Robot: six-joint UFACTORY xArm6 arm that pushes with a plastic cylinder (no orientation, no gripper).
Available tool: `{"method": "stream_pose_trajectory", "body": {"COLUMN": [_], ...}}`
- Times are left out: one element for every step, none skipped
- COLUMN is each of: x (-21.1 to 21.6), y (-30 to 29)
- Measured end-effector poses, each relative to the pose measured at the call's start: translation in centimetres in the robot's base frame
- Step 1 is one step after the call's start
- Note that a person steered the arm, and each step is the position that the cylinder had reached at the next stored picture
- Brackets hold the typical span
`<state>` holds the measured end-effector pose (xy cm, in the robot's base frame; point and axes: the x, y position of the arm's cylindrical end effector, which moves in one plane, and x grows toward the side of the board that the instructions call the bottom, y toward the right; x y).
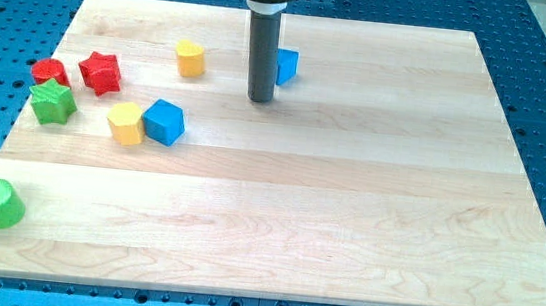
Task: Place the triangle at the top left of the heart
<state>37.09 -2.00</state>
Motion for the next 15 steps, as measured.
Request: {"method": "stream_pose_trajectory", "body": {"x": [0.1,0.1,0.2,0.2,0.2,0.9,1.0,-0.5,-0.8,-1.2,-2.1,-1.1,-1.9,-3.1,-3.8], "y": [0.0,0.0,-0.8,-0.8,-0.8,-0.8,-1.6,-2.3,0.9,2.2,1.1,6.0,5.6,5.7,6.1]}}
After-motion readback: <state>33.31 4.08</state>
